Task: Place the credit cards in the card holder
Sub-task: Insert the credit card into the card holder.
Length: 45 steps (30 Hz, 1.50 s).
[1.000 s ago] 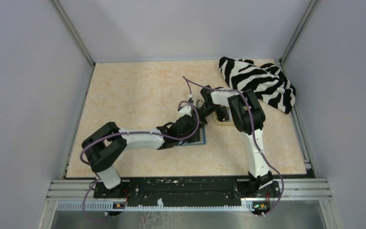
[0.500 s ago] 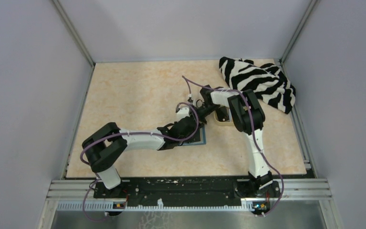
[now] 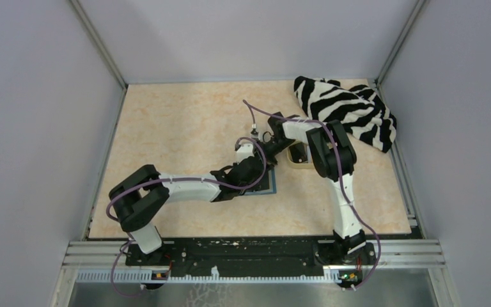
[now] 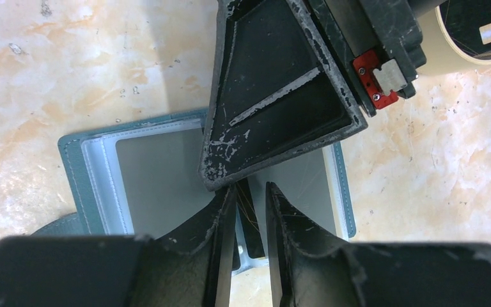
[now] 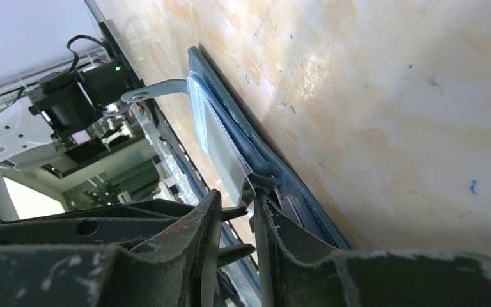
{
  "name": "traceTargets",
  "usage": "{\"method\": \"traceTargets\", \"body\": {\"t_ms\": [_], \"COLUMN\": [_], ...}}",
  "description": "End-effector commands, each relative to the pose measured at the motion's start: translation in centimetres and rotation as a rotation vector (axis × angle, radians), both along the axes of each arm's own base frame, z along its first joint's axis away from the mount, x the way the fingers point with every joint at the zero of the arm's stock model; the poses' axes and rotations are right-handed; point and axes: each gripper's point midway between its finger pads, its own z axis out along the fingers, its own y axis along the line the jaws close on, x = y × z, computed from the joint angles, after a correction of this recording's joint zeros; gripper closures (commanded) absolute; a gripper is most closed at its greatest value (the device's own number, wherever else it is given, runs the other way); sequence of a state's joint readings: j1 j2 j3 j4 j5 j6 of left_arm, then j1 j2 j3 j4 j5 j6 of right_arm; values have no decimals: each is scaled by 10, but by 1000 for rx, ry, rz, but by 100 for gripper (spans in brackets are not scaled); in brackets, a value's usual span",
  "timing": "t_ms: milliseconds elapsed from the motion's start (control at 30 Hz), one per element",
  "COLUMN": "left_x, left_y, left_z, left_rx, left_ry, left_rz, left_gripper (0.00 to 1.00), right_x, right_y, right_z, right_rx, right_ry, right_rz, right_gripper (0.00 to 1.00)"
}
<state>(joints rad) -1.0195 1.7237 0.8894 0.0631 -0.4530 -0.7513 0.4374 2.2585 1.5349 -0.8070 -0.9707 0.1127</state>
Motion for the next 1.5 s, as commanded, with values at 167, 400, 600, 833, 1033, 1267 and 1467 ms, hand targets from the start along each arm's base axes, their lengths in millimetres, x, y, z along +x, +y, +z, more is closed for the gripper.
{"method": "traceTargets", "body": {"t_ms": [167,400,600,833,1033,1267,1467], "left_x": [4,-6,-15,-6,4,13,13], "left_y": [10,-2,-6,-6,-9,-3,7], "left_z": [19,34,48,34,22,3,-8], "left_rx": [10,-69,-148,-124,-101,-29,19], "left_ry": [-52,-80,-144,-104,-70,-36,-14], "left_rz": [-1,-105,-199,-156,-130,-94,-56], "left_gripper": [68,68,67,86,93,93,93], "right_x": [18,17,29,43,36,37,36], "right_y": [-12,-9,-15,-26,-26,-26,-26], "right_z": [21,35,54,70,48,44,41], "right_rx": [-28,42,61,47,34,28,24], "right_ry": [-179,-182,-262,-400,-329,-319,-311], "right_rz": [16,18,-1,-26,-17,-16,-16], "right_gripper": [73,73,73,87,94,94,94]}}
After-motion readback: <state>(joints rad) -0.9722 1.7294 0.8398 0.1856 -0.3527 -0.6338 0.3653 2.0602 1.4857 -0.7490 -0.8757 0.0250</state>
